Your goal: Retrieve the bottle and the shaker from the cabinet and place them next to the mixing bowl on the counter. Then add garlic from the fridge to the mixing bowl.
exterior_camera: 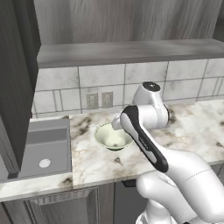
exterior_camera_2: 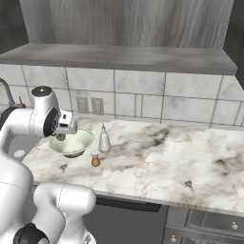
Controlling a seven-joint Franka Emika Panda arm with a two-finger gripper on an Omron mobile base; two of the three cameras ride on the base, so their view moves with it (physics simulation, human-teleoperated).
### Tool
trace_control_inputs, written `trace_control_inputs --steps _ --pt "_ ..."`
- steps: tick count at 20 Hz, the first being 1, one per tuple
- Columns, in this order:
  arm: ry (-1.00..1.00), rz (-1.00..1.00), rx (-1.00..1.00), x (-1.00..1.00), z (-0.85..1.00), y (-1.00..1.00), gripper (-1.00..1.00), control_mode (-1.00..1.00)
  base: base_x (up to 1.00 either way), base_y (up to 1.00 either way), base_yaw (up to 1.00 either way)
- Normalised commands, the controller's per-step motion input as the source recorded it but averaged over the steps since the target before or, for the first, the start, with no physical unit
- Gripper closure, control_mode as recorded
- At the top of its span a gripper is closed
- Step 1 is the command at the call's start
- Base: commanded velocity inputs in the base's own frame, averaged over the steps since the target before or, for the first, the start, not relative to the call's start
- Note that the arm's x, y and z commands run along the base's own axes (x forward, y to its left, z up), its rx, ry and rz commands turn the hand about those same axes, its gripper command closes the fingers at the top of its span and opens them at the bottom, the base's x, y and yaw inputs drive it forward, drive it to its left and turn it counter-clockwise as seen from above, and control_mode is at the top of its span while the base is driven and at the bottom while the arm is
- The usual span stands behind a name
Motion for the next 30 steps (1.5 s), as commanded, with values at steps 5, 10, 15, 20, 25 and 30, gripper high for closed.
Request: trace_control_inputs --steps 5,10,15,20,25,30 --pt "0.0 0.0 -0.03 0.43 -0.18 0.0 1.0 -1.0 0.0 0.0 0.0" --pt "0.0 0.0 -0.04 0.45 -0.16 0.0 1.0 -1.0 0.0 0.0 0.0" --pt "0.01 0.0 -0.01 0.31 -0.31 0.0 1.0 -1.0 0.0 0.0 0.0" --pt "0.01 0.0 -0.01 0.2 -0.33 0.01 1.0 -1.0 0.0 0.0 0.0" --pt "0.0 0.0 -0.01 0.12 -0.27 0.03 1.0 -1.0 0.0 0.0 0.0" --pt "0.0 0.0 -0.02 0.06 -0.18 0.05 1.0 -1.0 0.0 0.0 0.0"
